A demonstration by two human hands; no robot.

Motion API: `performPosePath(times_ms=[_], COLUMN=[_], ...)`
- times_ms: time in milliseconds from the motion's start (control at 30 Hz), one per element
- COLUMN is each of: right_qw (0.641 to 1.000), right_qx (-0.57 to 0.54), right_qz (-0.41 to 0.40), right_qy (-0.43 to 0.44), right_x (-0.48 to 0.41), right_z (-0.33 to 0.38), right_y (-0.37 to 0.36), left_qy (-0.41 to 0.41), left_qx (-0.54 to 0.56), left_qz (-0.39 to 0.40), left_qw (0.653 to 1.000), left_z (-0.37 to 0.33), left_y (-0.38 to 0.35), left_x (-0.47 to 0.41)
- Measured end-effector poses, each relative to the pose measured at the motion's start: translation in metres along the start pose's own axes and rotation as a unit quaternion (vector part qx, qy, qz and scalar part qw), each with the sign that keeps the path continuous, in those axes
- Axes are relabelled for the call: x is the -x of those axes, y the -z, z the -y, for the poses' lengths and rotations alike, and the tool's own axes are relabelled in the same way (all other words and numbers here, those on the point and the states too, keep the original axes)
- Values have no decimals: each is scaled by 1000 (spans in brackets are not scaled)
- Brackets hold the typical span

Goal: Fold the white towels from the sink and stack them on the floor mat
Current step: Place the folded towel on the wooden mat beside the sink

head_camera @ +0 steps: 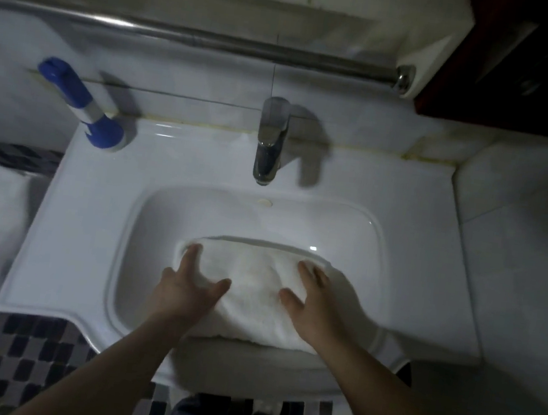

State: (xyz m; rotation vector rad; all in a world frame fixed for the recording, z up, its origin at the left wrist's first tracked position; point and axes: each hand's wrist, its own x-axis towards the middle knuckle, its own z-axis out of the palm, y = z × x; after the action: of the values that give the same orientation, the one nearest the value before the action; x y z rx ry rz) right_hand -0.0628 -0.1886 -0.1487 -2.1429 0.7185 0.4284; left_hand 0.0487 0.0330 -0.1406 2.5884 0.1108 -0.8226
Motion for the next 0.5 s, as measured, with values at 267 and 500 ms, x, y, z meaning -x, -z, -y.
performPosePath(times_ms=[267, 500], right_qw=[988, 954], right_qx=[67, 105], right_qz=[-21, -51], right_qy=[141, 277], right_x=[28, 33], right_z=[58, 153], right_y=[32, 43], left_qy=[-21, -23], left_qx=[98, 189], left_qz=[-99, -239], left_qw=[990, 952], left_z=[19, 44], left_y=[53, 118], left_x=[47, 77])
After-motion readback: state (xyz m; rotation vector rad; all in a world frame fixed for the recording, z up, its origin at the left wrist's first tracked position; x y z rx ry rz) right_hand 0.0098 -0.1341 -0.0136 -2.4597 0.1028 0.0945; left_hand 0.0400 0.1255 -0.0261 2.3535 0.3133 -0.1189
